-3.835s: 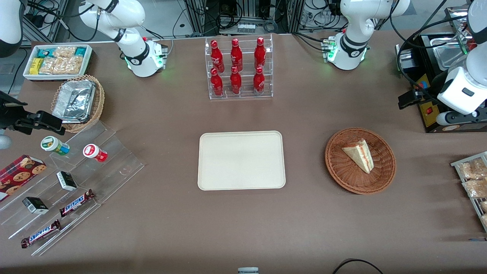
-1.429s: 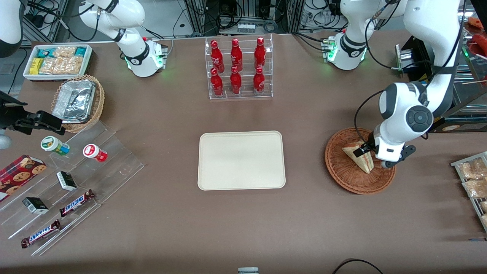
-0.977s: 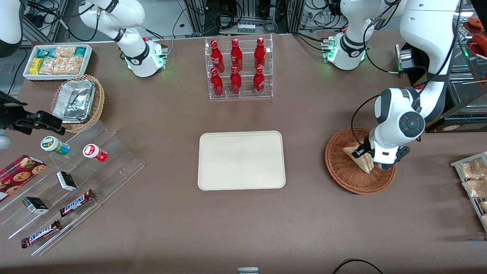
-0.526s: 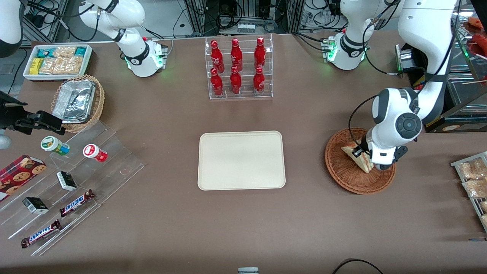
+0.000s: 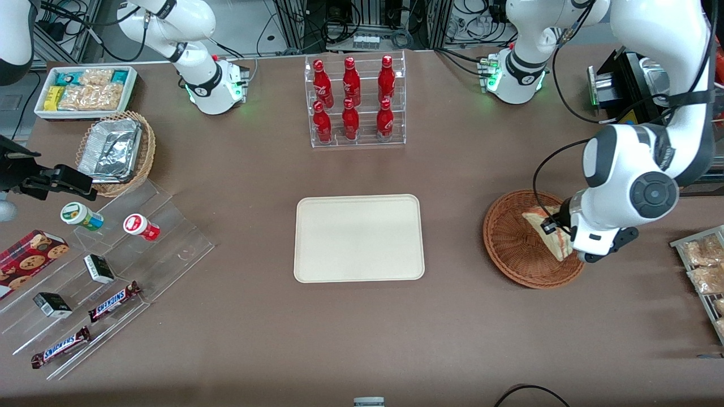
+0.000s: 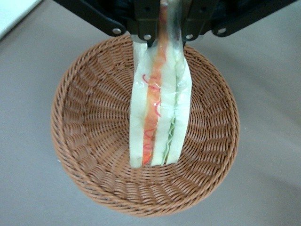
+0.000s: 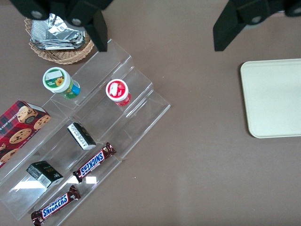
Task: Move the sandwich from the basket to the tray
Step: 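Lower the left gripper and close it on the sandwich, then lift the sandwich and carry it toward the cream tray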
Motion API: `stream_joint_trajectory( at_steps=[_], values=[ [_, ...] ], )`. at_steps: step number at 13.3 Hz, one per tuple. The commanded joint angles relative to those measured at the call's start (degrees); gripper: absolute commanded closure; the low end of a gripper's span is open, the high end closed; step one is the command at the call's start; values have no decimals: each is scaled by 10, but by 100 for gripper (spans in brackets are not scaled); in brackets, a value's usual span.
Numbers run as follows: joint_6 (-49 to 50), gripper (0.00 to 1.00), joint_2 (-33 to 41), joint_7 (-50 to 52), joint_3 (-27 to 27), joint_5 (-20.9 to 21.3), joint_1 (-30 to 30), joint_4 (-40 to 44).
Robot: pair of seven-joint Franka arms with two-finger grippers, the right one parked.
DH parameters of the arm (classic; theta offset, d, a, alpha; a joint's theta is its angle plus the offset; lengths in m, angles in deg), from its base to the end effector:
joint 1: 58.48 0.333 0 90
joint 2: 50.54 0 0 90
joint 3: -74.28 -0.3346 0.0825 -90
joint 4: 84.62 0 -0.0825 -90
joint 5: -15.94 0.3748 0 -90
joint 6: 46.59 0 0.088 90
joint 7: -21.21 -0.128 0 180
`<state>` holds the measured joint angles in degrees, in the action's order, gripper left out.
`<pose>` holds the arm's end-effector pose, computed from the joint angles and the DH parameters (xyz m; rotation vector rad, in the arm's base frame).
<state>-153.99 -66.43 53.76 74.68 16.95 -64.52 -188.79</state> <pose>0.5910 -0.0648 0.3717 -2.9626 -0.6759 0.3105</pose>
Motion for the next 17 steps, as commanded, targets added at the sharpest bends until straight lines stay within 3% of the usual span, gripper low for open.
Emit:
stream_joint_trajectory(
  at_steps=[1,8,15,17],
  values=[
    [18,100,4,-52,2,3,-9,15],
    [16,100,-7,-66,132,20,-21,27],
    [2,100,-115,38,134,20,-151,136],
    [-27,100,-143,66,134,20,-164,153]
  ],
)
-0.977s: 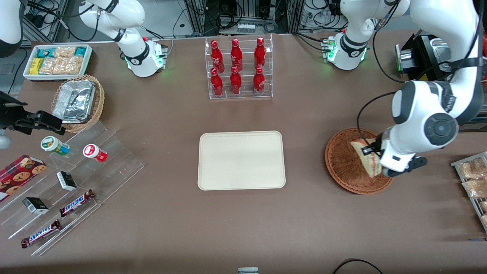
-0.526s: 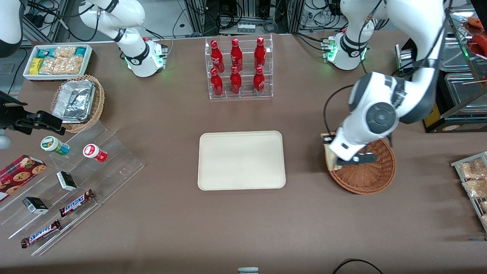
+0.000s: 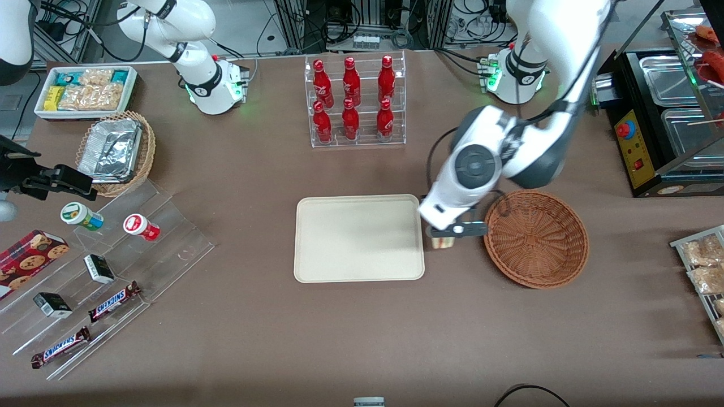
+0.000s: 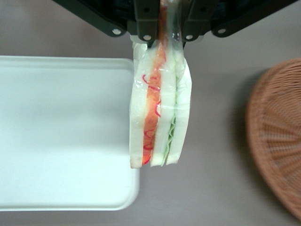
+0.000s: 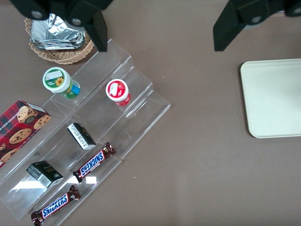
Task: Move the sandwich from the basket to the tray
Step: 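Lift the sandwich and carry it toward the cream tray, then lower the sandwich onto the tray and open the left gripper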
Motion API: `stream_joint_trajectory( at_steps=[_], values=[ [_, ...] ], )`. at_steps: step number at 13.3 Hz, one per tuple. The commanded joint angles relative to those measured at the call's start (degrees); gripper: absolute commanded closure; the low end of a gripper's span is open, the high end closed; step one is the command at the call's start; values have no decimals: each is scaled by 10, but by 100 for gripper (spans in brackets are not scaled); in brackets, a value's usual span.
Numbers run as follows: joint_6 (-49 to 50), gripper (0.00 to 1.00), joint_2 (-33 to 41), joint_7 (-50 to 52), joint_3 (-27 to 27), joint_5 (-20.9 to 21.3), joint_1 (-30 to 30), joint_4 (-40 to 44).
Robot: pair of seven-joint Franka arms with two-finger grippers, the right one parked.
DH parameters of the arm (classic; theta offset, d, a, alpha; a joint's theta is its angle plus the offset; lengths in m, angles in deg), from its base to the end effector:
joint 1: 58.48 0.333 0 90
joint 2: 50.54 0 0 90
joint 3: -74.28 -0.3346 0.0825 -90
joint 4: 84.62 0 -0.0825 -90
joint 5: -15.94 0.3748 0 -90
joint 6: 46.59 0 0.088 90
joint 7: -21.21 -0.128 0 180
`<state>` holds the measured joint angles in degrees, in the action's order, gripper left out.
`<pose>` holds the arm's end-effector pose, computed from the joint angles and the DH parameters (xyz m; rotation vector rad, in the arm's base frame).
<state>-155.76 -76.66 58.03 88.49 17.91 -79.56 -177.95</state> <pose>0.5440 -0.3593 0.3506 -3.0950 -0.0434 0.2792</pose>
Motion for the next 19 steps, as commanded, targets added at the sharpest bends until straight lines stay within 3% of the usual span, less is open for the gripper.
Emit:
stream_joint_trajectory(
  at_steps=[1,7,19],
  values=[
    [-25,100,-48,21,-4,11,-24,48],
    [-40,100,-118,14,-4,35,-66,104],
    [-60,100,-183,20,-7,38,-77,140]
  ],
)
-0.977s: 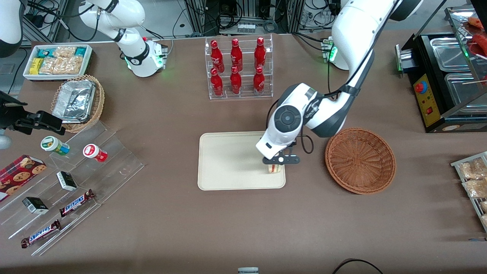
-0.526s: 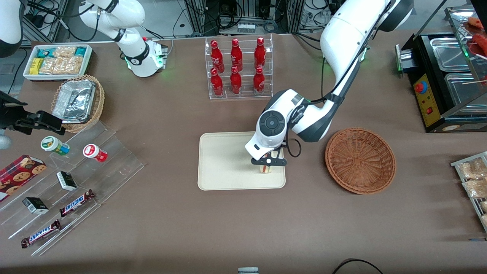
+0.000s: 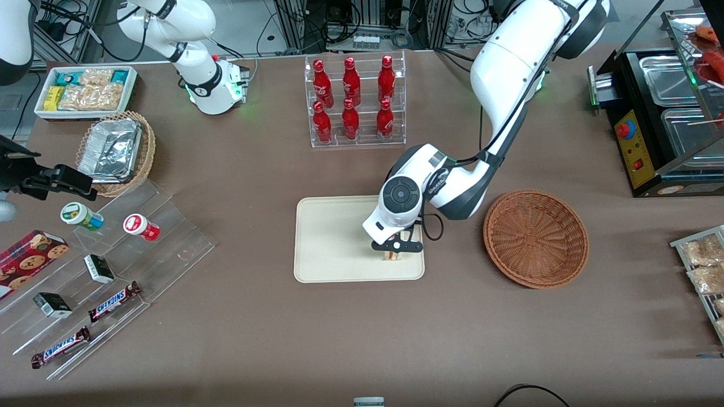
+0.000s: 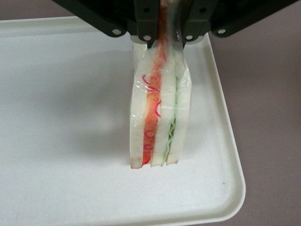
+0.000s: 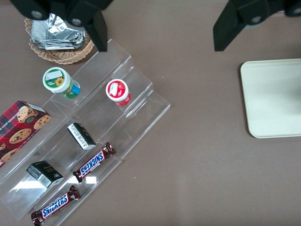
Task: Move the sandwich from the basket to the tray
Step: 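Lower the sandwich onto the tray and open the left gripper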
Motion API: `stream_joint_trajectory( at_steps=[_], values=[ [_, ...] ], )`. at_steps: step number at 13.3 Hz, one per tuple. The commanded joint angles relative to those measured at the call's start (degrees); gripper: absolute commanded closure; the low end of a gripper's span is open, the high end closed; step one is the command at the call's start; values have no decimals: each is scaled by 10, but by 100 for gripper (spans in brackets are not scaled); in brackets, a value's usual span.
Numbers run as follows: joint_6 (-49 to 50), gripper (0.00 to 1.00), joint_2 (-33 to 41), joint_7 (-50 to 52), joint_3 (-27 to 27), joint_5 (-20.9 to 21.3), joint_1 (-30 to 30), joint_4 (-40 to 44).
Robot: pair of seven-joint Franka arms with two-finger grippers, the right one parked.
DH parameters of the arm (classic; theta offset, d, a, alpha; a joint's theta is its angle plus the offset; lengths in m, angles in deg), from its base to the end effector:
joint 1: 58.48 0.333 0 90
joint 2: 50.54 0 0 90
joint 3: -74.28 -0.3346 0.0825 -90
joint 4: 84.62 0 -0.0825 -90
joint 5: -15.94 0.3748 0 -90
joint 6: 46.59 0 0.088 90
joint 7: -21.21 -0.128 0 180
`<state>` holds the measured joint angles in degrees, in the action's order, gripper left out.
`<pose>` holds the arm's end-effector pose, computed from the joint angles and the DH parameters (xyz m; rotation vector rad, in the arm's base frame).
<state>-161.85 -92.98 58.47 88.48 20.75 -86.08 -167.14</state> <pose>0.5517 -0.4436 0.2473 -3.1096 0.1095 0.2735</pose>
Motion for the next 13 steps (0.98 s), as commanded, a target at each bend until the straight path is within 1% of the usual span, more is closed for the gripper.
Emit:
stream_joint_trajectory(
  at_steps=[1,3,4,5,6,13],
  values=[
    [0,100,-24,17,-8,11,-20,36],
    [0,100,-25,18,-10,11,-23,36],
    [0,83,-25,19,-10,10,-22,36],
    [-1,29,-26,15,-10,11,-22,36],
    [-3,0,-28,19,-10,11,-23,36],
    [2,0,-20,51,-11,13,-18,43]
  ],
)
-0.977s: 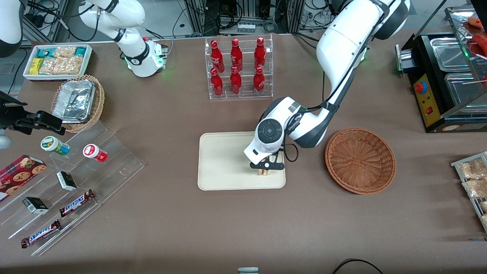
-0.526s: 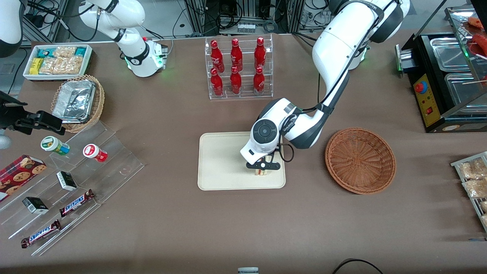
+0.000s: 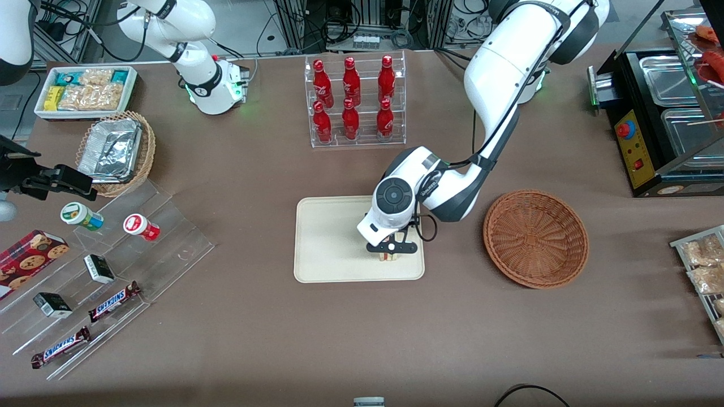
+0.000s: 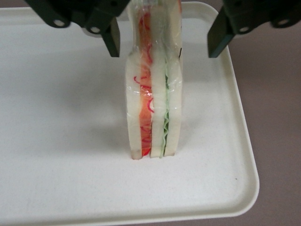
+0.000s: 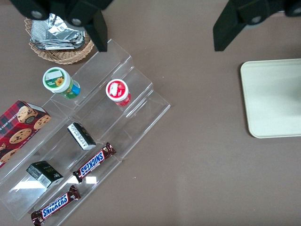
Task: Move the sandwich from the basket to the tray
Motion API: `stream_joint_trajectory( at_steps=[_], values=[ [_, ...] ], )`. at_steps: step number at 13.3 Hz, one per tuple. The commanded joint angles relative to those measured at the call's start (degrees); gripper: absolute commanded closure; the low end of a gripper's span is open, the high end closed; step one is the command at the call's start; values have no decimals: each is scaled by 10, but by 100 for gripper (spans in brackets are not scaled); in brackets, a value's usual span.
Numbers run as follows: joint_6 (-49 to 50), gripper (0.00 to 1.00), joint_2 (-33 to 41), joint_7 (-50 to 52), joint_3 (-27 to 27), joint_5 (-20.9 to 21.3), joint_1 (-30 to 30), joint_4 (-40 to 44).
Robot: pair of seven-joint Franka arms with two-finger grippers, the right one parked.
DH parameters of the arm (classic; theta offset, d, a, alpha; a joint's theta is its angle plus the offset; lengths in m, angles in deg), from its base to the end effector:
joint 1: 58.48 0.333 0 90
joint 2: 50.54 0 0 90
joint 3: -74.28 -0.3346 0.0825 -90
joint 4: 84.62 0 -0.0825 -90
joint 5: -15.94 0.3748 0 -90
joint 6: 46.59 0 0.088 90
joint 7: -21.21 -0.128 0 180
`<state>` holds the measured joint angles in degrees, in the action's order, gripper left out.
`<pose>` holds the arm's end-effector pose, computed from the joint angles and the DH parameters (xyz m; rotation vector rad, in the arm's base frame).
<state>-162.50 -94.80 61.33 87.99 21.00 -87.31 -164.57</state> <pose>0.5558 -0.4563 0.2439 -3.1206 0.0475 0.2410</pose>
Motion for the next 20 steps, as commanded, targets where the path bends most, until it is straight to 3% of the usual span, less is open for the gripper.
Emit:
stream_joint_trajectory(
  at_steps=[1,3,8,13,20],
  values=[
    [10,0,0,22,-7,17,-6,18],
    [27,0,18,24,-6,36,-1,18],
    [53,0,78,29,-7,31,41,26],
    [91,0,111,13,-115,-15,41,46],
    [137,0,145,-57,-195,-57,42,46]
  ],
)
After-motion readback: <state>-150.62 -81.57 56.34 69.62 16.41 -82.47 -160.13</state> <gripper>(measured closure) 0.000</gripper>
